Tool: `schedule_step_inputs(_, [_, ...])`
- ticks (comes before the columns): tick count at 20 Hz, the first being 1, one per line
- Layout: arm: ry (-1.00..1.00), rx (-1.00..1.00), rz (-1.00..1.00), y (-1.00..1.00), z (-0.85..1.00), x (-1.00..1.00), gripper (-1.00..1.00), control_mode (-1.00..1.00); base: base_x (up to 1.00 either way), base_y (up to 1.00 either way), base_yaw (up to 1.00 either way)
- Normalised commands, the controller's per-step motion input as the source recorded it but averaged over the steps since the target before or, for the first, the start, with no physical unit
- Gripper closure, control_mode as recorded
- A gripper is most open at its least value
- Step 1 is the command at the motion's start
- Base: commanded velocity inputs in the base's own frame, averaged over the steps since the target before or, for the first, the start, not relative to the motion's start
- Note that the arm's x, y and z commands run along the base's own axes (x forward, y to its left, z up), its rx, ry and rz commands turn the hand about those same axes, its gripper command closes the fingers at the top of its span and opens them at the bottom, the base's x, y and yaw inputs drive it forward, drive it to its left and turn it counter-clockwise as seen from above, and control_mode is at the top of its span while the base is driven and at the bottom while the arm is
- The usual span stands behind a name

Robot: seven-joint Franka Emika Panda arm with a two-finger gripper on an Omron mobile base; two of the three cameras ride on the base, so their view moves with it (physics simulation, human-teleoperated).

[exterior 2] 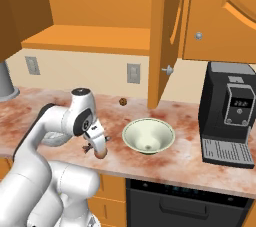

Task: Pick both bowls and place them on the counter. Then place the peach in one bowl and place the fish in the other bowl.

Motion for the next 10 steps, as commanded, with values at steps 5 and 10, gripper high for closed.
schedule_step_inputs(5, [0.01, -0.01, 0.03, 0.0, -0.45, 0.17, -1.0, -1.0, 0.0, 0.0, 0.0])
schedule_step_inputs(10, [0.03, 0.0, 0.04, 0.0, -0.33, 0.41, -1.0, -1.0, 0.0, 0.0, 0.0])
